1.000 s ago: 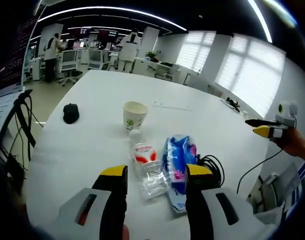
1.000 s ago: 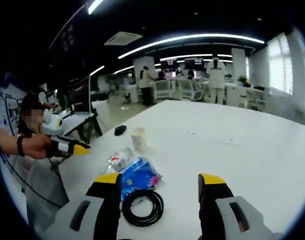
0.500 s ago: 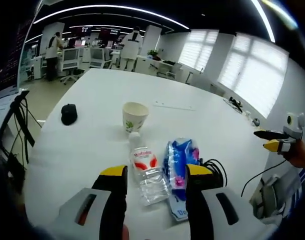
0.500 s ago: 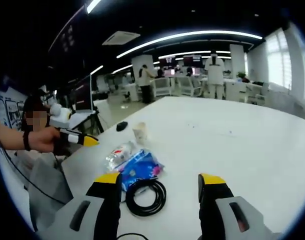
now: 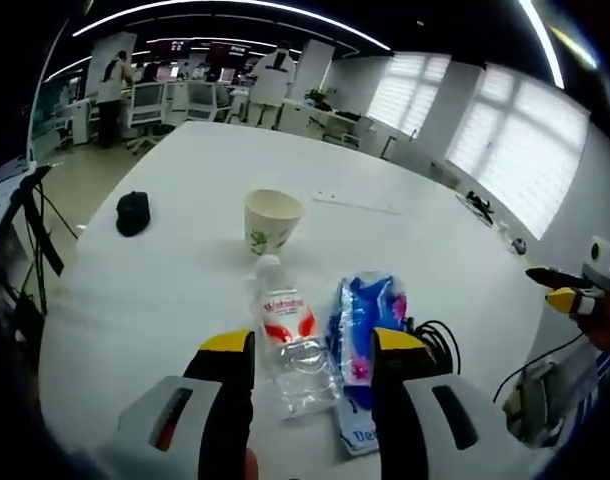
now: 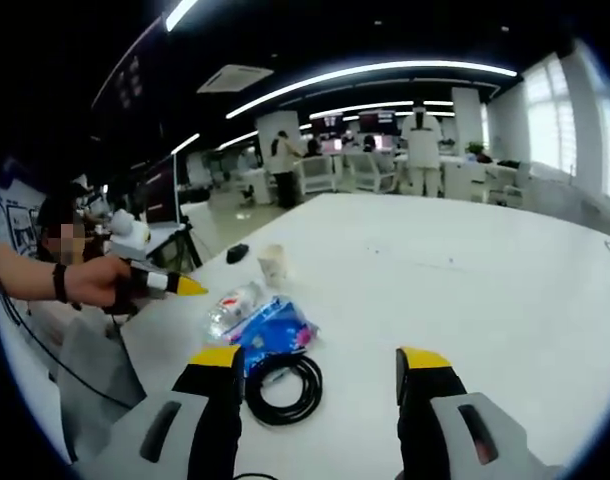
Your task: Arrange the tabletop items into an orderly group along one side of the table until the central work area is clear of visible clutter.
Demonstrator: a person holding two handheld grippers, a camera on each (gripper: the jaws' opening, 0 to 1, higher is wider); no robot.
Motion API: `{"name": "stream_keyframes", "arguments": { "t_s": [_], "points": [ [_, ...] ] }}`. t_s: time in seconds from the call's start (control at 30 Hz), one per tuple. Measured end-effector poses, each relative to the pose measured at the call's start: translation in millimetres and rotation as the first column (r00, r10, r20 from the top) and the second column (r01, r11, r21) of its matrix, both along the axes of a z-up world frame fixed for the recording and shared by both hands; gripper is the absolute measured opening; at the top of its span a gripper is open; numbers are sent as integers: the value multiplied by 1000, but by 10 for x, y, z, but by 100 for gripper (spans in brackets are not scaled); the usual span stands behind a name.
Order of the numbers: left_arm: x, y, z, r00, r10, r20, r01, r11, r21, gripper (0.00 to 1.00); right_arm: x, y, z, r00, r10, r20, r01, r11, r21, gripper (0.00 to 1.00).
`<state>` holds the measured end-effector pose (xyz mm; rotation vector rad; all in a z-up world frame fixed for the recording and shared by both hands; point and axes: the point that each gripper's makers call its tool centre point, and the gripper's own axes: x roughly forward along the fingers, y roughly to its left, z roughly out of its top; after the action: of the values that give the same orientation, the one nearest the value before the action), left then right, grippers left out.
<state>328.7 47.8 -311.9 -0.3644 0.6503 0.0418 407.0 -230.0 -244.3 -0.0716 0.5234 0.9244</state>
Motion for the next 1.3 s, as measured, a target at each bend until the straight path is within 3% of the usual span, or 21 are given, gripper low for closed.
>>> {"name": "stream_keyframes", "arguments": {
  "t_s": [0.1,0.63,1.1,1.3],
  "points": [
    [17,34,-73,998,55,-35,-55,998,-26,47,-7,12,-6,1000,4,-2,-4,1000,2,63],
    [406,219,-426,985,130,-111,-143,983,-115,50,-95,56,8,1000,24,-10,-24,1000,-4,65],
    [543,149,-628,977,124,-175,-145,982,-117,52,-239,74,53,999,49,-4,-49,999,-22,67],
    [507,62,-648,972,98,-212,-114,991,-64,52,-306,80,70,998,56,-18,-56,998,-19,68]
  ]
}}
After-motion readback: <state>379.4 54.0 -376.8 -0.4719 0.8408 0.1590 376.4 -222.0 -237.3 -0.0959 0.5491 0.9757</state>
